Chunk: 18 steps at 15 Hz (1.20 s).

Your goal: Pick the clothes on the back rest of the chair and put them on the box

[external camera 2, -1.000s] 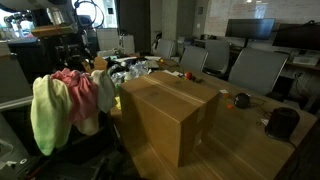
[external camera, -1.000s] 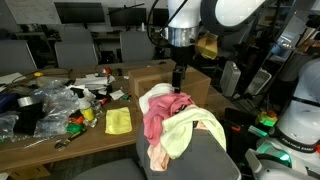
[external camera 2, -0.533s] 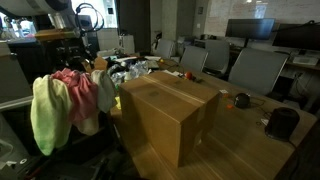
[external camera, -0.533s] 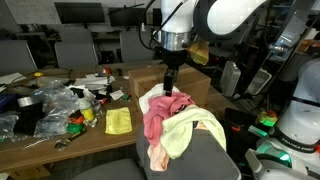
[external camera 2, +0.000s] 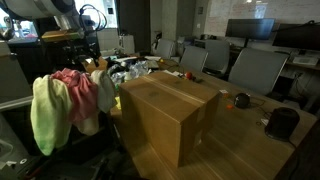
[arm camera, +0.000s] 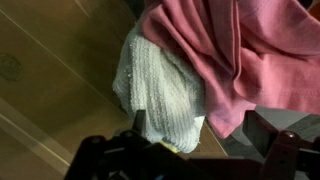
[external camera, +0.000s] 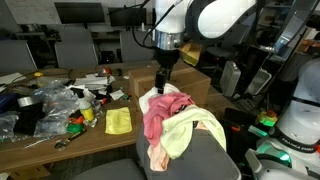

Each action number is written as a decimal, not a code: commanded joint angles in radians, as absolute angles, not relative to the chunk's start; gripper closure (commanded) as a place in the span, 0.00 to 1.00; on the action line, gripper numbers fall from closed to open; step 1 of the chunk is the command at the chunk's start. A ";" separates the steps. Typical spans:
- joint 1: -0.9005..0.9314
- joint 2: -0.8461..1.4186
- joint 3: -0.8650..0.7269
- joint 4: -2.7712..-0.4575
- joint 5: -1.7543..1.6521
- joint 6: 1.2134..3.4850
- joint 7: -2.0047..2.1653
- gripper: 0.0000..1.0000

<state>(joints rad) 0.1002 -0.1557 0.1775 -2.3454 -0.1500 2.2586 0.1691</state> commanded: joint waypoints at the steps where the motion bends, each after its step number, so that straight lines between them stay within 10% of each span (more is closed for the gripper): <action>1: 0.089 -0.093 0.172 -2.287 -0.205 2.276 0.241 0.00; 18: 0.076 0.030 0.087 -2.193 -0.241 2.249 0.366 0.00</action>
